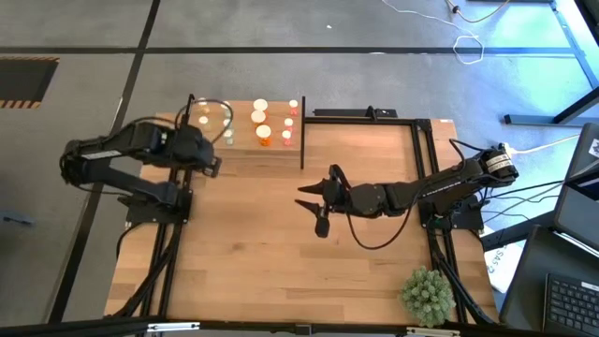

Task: Pick and place medicine bottles onto shelf by color
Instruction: Put the yellow pill on the shelf aligned with the yellow pill on the shelf

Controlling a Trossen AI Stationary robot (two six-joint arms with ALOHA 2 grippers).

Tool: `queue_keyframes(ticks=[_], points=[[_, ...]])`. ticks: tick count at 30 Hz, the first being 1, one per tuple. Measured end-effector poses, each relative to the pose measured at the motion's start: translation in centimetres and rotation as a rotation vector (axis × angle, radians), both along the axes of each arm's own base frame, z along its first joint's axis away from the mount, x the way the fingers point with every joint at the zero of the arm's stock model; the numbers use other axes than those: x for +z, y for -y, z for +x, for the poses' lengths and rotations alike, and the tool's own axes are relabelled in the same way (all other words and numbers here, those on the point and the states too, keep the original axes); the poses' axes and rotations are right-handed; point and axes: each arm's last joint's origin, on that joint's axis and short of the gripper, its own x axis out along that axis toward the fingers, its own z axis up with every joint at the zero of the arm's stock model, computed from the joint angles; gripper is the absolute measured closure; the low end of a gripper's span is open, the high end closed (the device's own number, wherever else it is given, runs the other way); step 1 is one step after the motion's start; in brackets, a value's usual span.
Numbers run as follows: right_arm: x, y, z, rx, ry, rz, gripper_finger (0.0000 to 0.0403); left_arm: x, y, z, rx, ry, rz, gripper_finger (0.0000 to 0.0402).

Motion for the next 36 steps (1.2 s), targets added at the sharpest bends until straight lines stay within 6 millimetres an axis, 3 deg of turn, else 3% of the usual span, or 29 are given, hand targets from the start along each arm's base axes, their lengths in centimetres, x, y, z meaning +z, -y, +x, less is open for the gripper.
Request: queue_keyframes(ticks=[19,29,36], points=[[0.0,0.0,0.0,-0.001,0.001,0.003,0.0247,-0.8,-8.2,0.1,0.049,-0.173,-0.009,0.0309],[0.0,0.0,0.0,-0.001,0.001,0.003,0.0247,-1.7,-10.6,0.6,0.062,-0.230,-0.029,0.0309],[0.0,0.0,0.0,-0.001,0.001,0.003,0.0247,-3.0,-11.1,0.5,0.060,-0.254,-0.086,0.0309]])
